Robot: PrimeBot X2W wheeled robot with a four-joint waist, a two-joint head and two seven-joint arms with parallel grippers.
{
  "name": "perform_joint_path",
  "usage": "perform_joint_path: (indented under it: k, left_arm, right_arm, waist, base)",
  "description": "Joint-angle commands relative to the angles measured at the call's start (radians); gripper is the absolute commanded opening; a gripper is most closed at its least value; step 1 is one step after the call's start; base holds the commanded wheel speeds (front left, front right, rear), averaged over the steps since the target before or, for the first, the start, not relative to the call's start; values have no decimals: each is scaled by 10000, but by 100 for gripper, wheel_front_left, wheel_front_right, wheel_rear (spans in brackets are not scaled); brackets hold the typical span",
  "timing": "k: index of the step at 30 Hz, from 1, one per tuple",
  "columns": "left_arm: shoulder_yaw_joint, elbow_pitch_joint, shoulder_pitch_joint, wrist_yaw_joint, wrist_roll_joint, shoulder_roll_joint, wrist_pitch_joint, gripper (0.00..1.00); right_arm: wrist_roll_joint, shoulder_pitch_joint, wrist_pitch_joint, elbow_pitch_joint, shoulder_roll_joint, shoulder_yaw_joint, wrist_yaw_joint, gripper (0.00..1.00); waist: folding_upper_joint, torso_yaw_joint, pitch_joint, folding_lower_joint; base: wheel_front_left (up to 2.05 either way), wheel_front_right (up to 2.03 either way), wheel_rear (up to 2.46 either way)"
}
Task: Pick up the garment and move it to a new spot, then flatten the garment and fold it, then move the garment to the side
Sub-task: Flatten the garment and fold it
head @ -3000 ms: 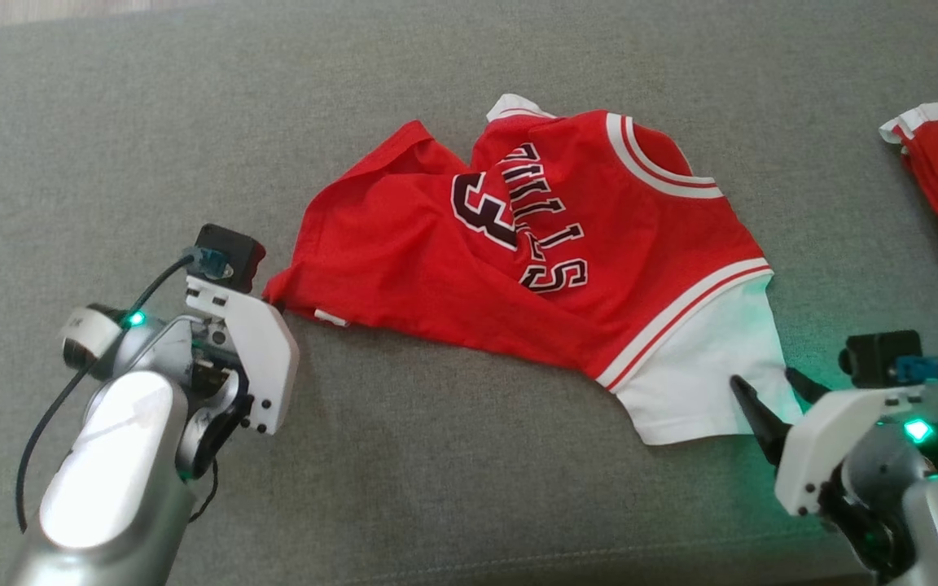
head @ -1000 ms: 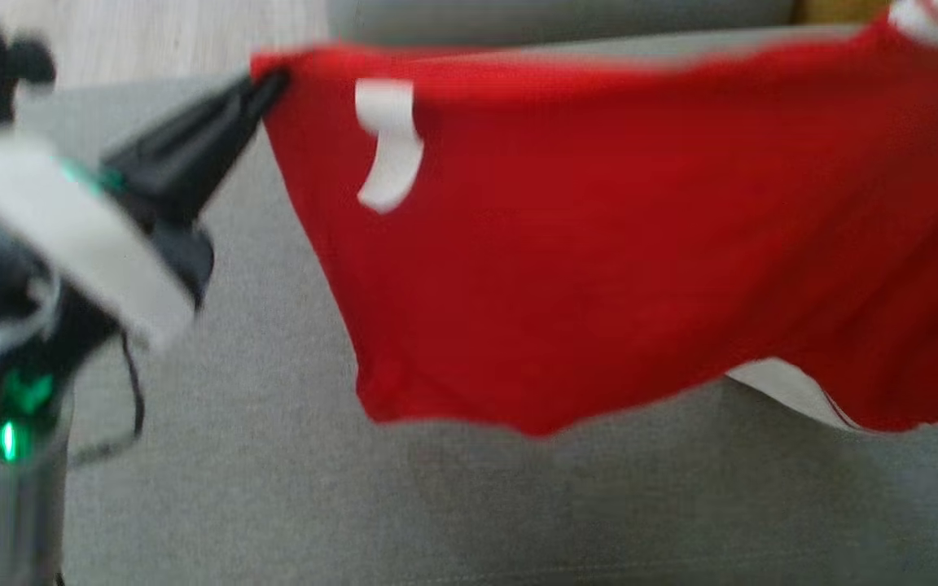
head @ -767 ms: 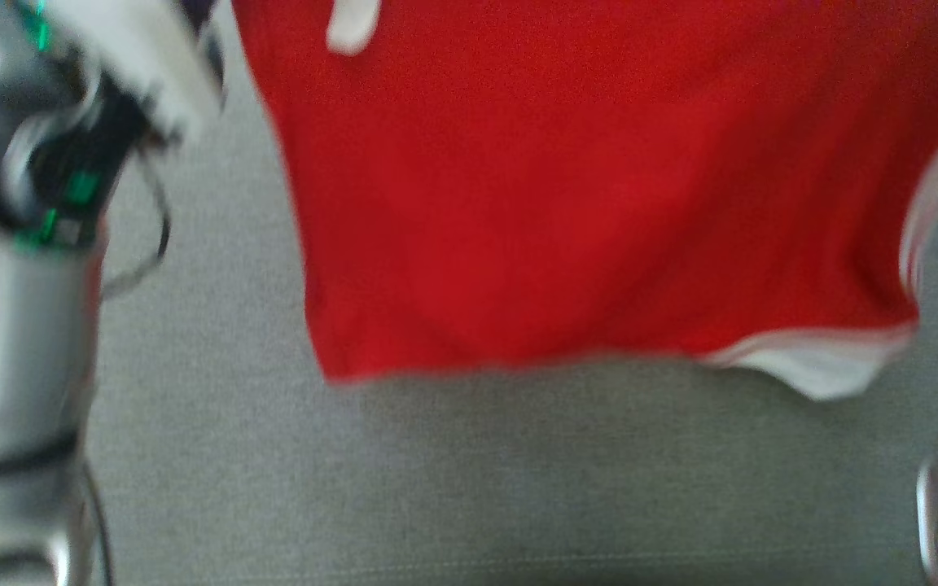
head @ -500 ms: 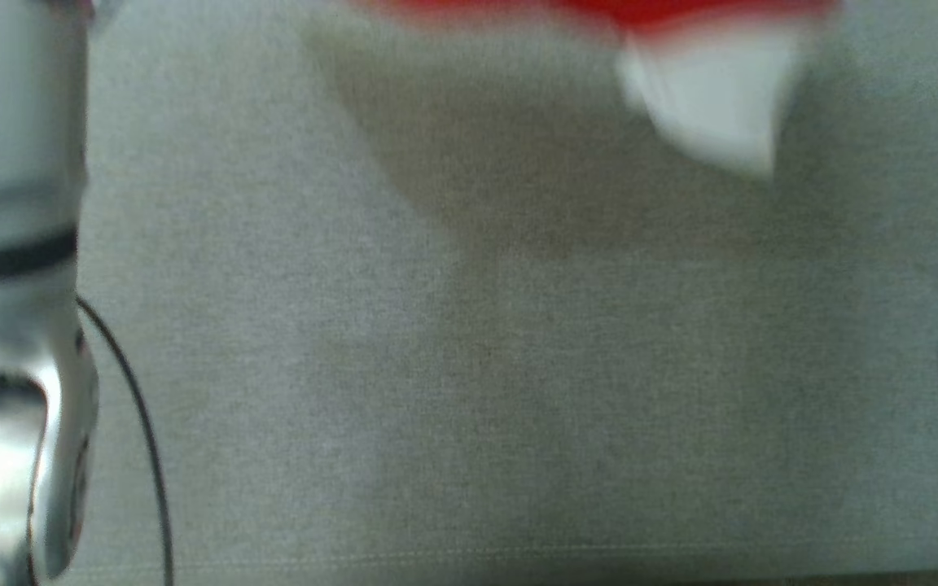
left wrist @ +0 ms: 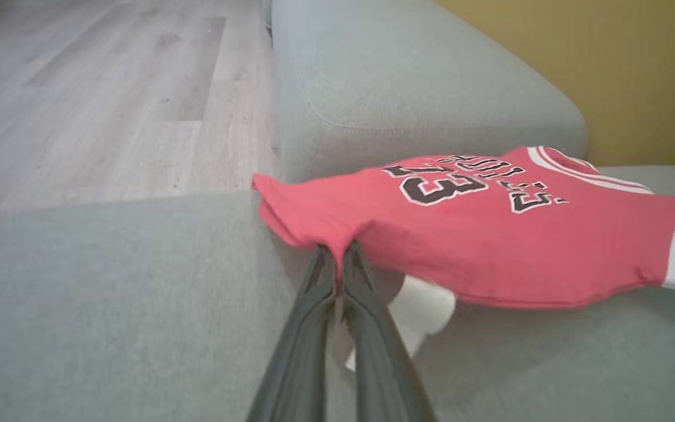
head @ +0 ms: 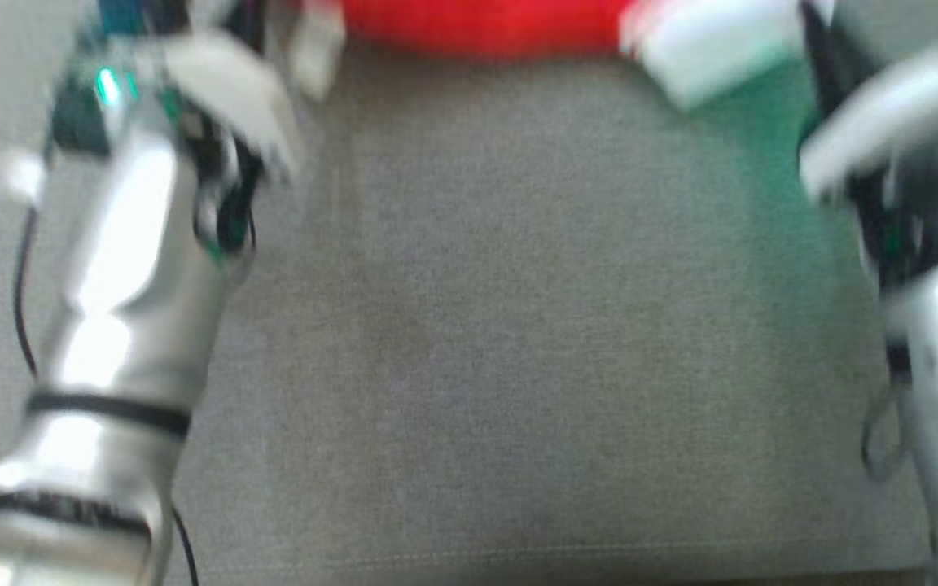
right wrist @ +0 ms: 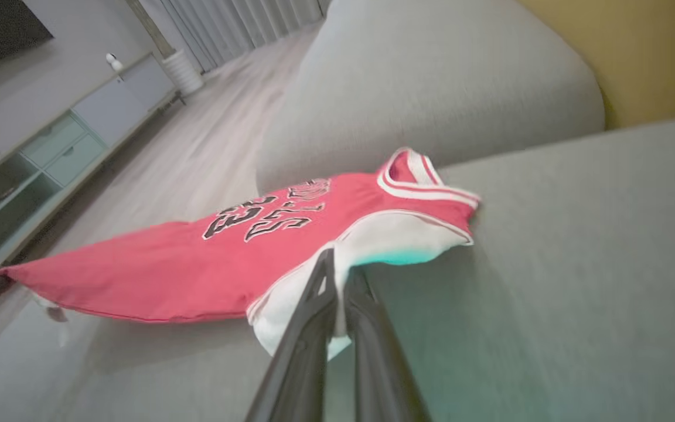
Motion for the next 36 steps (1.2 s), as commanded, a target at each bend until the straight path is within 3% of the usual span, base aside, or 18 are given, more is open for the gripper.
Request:
perform_joint_path:
  k: [1, 4, 9, 13, 20, 26, 36]
  left_arm:
    - [170, -579, 231, -120, -127, 464, -39, 0]
    - [96, -1281, 1905, -182, -284, 710, -29, 0]
    - [202, -3248, 5217, 287, -648, 1237, 388, 0]
    - [372, -5461, 7827, 818, -1130, 1514, 1074, 0]
    - [808, -10379, 11937, 2109, -1826, 2019, 2343, 0]
    - [951, -11717, 11703, 2270, -2236, 2223, 3321, 0]
    - [790, -10613, 8352, 2024, -1993, 2326, 4328, 0]
  right_arm:
    - [360, 560, 96, -811, -255, 185, 69, 0]
    - [887, 2568, 402, -1724, -652, 195, 69, 0]
    - [1153, 5868, 1262, -3555, -840, -418, 69, 0]
    - [1025, 8226, 2054, -5246, -397, -1185, 69, 0]
    - [655, 11585, 3642, -8440, 998, -2629, 69, 0]
    - [292, 10448, 4636, -8671, 1207, -2877, 69, 0]
    - [-573, 6480, 5846, -7024, 626, -2697, 69, 0]
  waist:
    - [0, 1, -564, -1]
    - [0, 67, -1193, -1]
    - [0, 77, -2257, -1]
    - [0, 53, -2741, -1]
    - [0, -12, -2711, -1]
    - [0, -12, -2074, -1]
    - [0, 376, -1150, -1]
  base:
    - [0, 0, 0]
    - [0, 0, 0]
    - [0, 0, 0]
    - [0, 0, 0]
    - [0, 0, 0]
    - [0, 0, 0]
    - [0, 0, 0]
